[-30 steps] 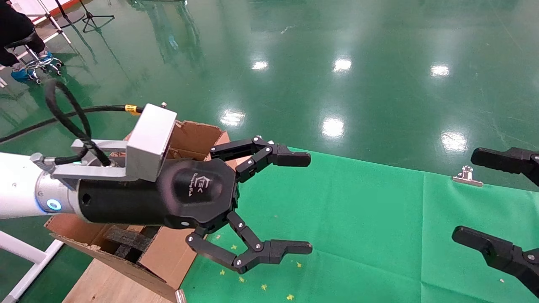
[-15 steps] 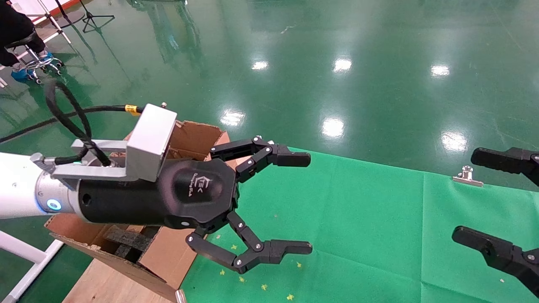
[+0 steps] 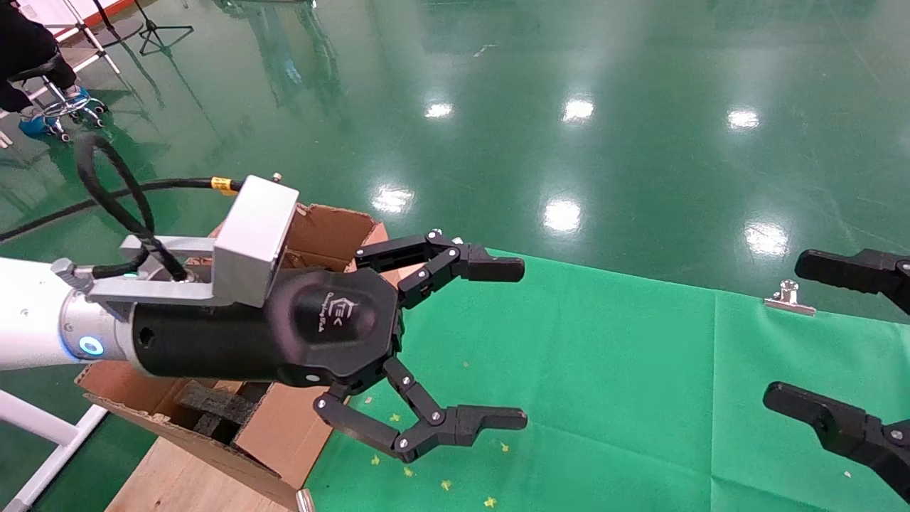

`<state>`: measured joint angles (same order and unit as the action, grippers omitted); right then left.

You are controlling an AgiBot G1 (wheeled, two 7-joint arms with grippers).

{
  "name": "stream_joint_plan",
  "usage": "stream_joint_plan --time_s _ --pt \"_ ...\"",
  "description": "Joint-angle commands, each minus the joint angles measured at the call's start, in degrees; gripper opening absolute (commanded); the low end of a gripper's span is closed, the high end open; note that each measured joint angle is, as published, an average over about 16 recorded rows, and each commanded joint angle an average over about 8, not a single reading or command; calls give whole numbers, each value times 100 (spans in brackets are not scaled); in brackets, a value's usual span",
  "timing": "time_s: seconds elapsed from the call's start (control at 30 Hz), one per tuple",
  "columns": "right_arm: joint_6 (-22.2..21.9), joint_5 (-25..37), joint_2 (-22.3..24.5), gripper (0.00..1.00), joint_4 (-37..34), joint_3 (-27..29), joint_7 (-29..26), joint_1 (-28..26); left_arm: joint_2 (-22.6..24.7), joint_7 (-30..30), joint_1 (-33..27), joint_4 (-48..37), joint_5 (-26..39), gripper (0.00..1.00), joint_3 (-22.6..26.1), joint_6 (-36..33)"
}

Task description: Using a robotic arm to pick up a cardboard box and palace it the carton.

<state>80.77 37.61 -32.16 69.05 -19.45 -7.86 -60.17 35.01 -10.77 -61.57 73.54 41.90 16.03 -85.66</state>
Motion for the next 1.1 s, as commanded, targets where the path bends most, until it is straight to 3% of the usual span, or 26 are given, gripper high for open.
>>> stream_joint_plan --time_s 0.03,1.1 --pt "0 0 0 100 0 0 0 0 0 0 0 0 0 100 0 0" --pt "0 0 0 100 0 0 0 0 0 0 0 0 -1 100 0 0"
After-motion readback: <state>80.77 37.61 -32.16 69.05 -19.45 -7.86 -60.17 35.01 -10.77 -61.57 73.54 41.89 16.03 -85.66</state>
